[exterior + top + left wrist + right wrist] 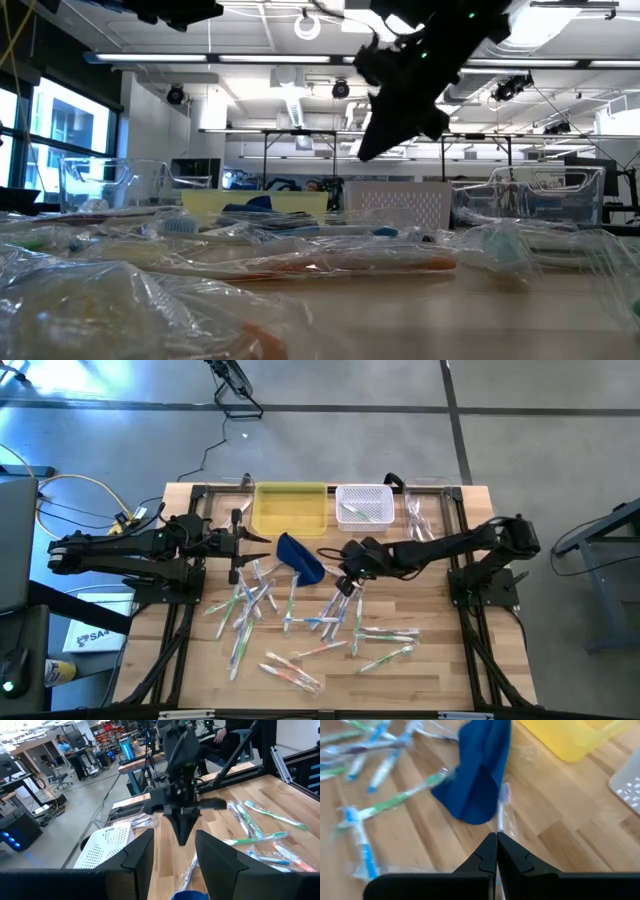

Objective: Pick & Place Toothbrushes
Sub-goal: Put the violet toothbrush into the right transparent bin

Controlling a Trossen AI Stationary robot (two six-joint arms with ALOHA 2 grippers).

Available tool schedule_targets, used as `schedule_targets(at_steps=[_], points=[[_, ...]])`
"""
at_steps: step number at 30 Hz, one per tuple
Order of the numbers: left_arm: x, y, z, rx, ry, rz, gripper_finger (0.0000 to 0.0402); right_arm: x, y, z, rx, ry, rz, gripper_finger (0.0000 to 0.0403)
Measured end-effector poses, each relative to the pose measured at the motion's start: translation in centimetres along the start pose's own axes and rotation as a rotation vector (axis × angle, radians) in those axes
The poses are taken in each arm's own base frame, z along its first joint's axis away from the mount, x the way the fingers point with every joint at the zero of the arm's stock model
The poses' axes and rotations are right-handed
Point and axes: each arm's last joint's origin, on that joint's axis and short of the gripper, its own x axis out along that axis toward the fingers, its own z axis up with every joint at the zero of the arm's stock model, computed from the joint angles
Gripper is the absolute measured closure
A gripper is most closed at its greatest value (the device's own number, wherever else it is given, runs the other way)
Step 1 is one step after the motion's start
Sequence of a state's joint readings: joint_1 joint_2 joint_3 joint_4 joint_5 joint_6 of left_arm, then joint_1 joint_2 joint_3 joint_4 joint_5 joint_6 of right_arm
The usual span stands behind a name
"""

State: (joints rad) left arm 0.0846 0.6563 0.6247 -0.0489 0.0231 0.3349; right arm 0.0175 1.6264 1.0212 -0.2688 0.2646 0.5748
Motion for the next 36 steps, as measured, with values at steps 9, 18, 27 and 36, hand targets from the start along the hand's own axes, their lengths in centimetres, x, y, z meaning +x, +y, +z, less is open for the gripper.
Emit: schedule_targets(at_steps=[9,18,27,36], points=[[0.0,0.0,-0.1,0.000,0.010,0.009,0.0262,2.9,-0.5,-0.7,0.007,0.136,0.022,0.0399],[0.0,0.0,-0.1,0.000,0.011,0.012,0.0262,2.9,-0.4,-0.6,0.009,0.138,0.051,0.0399],[0.0,0.0,-0.1,0.000,0.012,0.013,0.0262,4.1,-0.4,-1.3,0.058,0.161,0.037,0.0363],[0.0,0.0,-0.1,0.000,0.011,0.013,0.0262,4.3,-0.4,-1.4,0.048,0.134,-0.001,0.0271]])
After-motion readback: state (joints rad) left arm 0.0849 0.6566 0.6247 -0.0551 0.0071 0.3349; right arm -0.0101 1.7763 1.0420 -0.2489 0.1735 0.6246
